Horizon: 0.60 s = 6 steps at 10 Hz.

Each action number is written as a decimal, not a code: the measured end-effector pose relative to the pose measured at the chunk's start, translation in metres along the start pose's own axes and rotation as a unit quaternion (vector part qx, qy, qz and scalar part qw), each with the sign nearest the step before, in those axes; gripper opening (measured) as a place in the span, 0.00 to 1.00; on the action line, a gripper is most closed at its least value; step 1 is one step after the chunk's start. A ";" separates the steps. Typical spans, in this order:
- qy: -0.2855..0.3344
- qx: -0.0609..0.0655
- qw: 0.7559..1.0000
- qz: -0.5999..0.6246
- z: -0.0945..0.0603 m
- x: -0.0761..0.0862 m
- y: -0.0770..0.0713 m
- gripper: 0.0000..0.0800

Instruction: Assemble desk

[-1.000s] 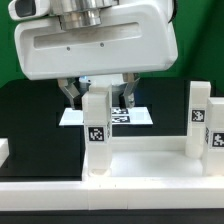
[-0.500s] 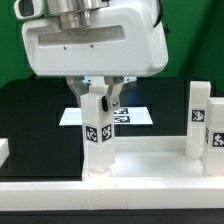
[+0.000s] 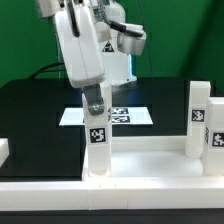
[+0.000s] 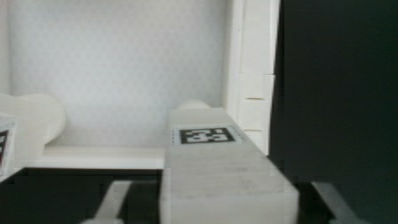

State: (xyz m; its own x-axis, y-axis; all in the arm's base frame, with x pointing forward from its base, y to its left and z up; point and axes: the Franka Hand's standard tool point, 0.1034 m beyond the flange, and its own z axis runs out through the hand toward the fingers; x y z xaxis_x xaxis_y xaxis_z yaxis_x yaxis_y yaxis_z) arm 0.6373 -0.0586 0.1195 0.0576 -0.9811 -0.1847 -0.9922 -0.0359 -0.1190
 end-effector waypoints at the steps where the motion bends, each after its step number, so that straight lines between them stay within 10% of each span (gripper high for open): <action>1: 0.005 -0.008 0.997 -0.077 -0.001 0.000 0.000 0.37; 2: 0.015 -0.019 0.980 -0.199 -0.001 -0.001 -0.003 0.41; 3: 0.010 -0.027 0.949 -0.315 -0.001 -0.007 -0.004 0.66; 6: 0.006 -0.028 0.913 -0.407 0.000 -0.007 -0.003 0.78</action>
Offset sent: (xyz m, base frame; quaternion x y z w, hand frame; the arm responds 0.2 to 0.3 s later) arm -0.0149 0.0240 -0.0020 -0.0217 -0.0105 -0.3070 0.9514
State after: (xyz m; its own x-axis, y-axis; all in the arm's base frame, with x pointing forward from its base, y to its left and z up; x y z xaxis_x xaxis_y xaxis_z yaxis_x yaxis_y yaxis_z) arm 0.6402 -0.0515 0.1208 0.7771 -0.6277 -0.0461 -0.6258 -0.7630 -0.1617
